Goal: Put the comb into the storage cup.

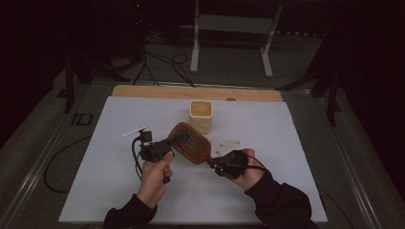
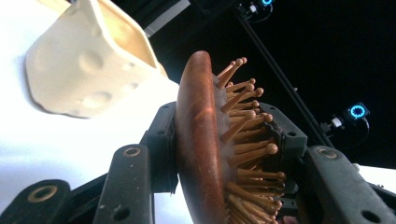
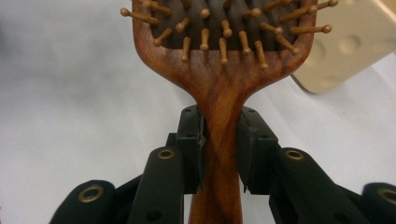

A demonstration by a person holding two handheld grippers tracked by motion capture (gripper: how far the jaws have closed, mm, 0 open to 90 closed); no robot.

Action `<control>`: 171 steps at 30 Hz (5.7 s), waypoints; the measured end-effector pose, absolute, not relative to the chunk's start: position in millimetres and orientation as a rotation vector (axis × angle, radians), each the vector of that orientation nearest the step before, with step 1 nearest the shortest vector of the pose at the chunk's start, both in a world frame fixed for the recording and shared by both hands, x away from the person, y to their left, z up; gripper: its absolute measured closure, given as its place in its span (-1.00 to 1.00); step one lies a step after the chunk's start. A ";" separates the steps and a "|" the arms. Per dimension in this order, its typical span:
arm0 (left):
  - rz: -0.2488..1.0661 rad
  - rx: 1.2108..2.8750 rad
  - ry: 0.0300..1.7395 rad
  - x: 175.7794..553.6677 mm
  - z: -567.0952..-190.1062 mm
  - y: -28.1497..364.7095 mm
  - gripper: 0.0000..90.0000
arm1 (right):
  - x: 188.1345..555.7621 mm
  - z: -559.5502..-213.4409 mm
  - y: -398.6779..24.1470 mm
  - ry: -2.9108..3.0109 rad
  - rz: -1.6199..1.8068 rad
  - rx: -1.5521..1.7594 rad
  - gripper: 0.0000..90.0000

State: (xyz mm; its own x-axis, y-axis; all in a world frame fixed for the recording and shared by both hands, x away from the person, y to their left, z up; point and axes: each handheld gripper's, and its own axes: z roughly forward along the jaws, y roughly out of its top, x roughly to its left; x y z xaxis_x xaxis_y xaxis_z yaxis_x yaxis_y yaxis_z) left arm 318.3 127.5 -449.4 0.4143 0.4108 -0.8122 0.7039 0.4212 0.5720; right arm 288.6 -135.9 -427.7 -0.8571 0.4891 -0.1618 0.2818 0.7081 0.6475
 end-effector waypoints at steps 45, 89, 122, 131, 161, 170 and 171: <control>-0.039 1.328 1.105 334.2 -376.0 149.8 0.24 | 286.7 -460.7 -223.1 2.467 1.105 0.851 -0.80; 0.316 1.394 1.091 408.0 -284.4 135.2 0.24 | 275.1 -476.1 -234.0 2.427 1.139 0.766 -0.80; 0.377 1.389 1.222 453.9 -334.6 116.3 0.24 | 276.3 -477.8 -235.2 2.437 1.163 0.762 -0.80; 0.366 1.412 1.220 457.5 -345.1 107.7 0.24 | 276.6 -478.5 -235.7 2.436 1.167 0.759 -0.80; 0.327 1.484 1.256 465.2 -379.4 94.2 0.23 | 276.5 -478.3 -236.5 2.437 1.172 0.753 -0.80; 0.308 1.509 1.255 467.1 -388.2 92.4 0.21 | 276.9 -478.9 -236.6 2.441 1.170 0.751 -0.80; 0.307 1.516 1.253 467.4 -388.1 91.2 0.21 | 276.7 -478.8 -236.4 2.440 1.170 0.753 -0.80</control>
State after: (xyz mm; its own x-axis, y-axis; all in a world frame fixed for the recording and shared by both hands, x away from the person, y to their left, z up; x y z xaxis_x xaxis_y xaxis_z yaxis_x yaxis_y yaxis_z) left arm 467.4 91.2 -388.1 0.4086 0.8155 -0.4100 0.5340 0.1506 0.8319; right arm 276.7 -236.4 -478.8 -0.8054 0.5890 -0.0666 0.3168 0.5226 0.7915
